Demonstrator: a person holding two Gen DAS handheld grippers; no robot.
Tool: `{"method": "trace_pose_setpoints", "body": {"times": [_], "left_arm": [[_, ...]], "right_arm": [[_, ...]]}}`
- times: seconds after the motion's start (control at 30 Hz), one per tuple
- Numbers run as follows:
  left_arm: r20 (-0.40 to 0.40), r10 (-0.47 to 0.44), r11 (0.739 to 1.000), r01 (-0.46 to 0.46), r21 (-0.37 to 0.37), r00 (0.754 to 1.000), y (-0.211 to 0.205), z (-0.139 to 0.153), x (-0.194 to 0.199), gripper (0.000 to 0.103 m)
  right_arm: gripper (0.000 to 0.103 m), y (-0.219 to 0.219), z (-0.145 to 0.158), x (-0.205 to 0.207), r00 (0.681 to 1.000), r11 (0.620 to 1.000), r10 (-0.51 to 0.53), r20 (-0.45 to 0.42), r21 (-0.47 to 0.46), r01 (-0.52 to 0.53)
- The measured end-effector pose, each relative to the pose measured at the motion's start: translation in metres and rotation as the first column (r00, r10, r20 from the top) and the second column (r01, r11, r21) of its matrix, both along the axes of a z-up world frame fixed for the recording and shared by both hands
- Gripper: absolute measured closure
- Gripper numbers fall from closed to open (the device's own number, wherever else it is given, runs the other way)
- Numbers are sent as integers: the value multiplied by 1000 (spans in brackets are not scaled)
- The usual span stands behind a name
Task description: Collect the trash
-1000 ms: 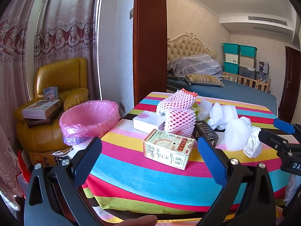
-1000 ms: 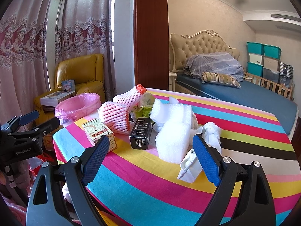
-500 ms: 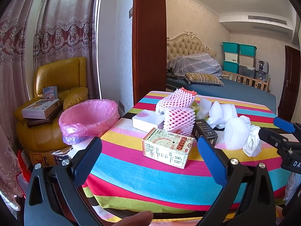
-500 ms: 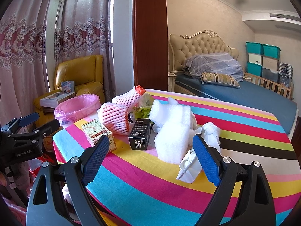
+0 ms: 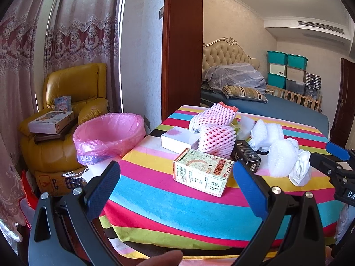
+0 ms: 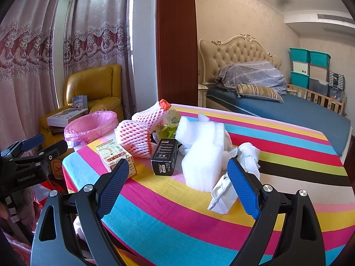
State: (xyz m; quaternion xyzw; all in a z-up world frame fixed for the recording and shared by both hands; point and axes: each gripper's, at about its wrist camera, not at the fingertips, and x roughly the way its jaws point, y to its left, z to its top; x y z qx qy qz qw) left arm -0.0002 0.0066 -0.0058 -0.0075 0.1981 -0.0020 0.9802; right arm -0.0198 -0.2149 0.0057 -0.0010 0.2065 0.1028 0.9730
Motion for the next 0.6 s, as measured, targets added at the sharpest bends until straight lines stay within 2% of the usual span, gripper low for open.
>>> {"method": "trace_pose_setpoints", "body": {"times": [0.6], "left_arm": [[4,4,1000,-4,7,1000,1,2,-1,4]], "right_arm": [[18,-2,-3,1,1000,1000,-13,-6,4,13]]}}
